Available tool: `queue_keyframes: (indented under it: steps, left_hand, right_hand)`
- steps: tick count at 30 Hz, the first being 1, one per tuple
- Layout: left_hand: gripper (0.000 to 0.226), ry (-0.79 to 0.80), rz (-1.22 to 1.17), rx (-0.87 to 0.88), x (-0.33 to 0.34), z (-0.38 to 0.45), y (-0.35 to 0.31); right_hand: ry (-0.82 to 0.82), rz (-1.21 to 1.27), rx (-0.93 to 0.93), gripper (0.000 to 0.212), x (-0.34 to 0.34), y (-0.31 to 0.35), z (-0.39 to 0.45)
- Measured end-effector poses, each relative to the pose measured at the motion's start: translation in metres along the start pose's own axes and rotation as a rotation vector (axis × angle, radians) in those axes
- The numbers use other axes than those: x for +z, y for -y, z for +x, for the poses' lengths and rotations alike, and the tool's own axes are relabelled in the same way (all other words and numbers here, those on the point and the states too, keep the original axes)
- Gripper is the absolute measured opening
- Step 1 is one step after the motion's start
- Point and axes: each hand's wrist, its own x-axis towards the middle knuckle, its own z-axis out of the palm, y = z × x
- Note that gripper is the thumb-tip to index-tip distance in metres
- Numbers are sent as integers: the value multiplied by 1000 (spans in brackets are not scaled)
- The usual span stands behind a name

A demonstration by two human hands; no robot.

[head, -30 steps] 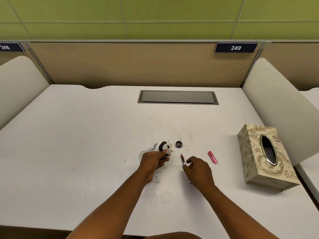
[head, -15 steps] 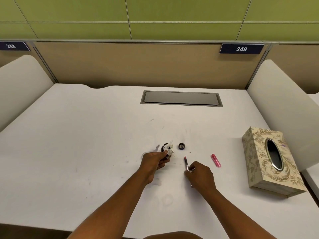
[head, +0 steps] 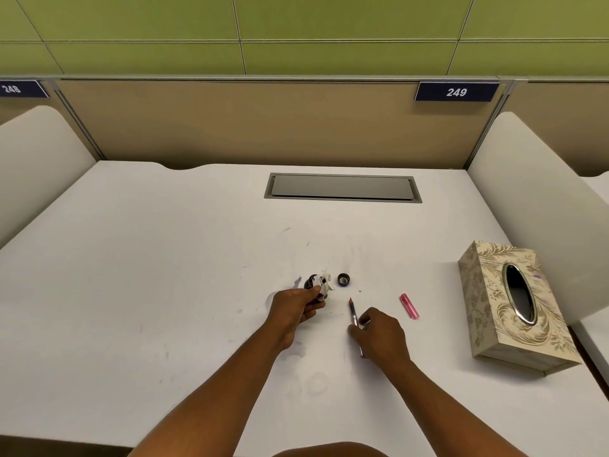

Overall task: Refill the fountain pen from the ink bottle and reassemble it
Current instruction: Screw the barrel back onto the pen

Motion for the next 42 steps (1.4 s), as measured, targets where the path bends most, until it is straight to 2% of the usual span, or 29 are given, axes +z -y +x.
queue_keyframes:
  steps: [6,10,14,17,24,29,34,42]
  left_hand:
    - [25,11,-9,13,-2,-1,-3]
    - [29,46,-40,41,-5,-5,-4]
    - [29,94,-58,80,-9,-11,-7]
    - [27,92,-56,91,-14,-15,-8]
    - [26,91,-68,118,-33,-28,-16]
    - [26,27,-123,137,-58,-36,-20]
    - [24,-145,-248,165,-101,-45,-25]
    - [24,-387,-434,222,-179,-73,-15]
  right_hand:
    - [-29,74,-14,20,-9,12,-2]
    - [-6,268,-111,21,-19,35,1]
    - [87,507,-152,28,-25,56,4]
    - [146,552,-201,14,-26,69,4]
    - [172,600,-236,10,-17,94,-3]
    - [174,600,-283,9,-7,119,-5]
    - [202,548,-336,10,7,152,-3]
    - [393,423,-481,10,69,225,-26]
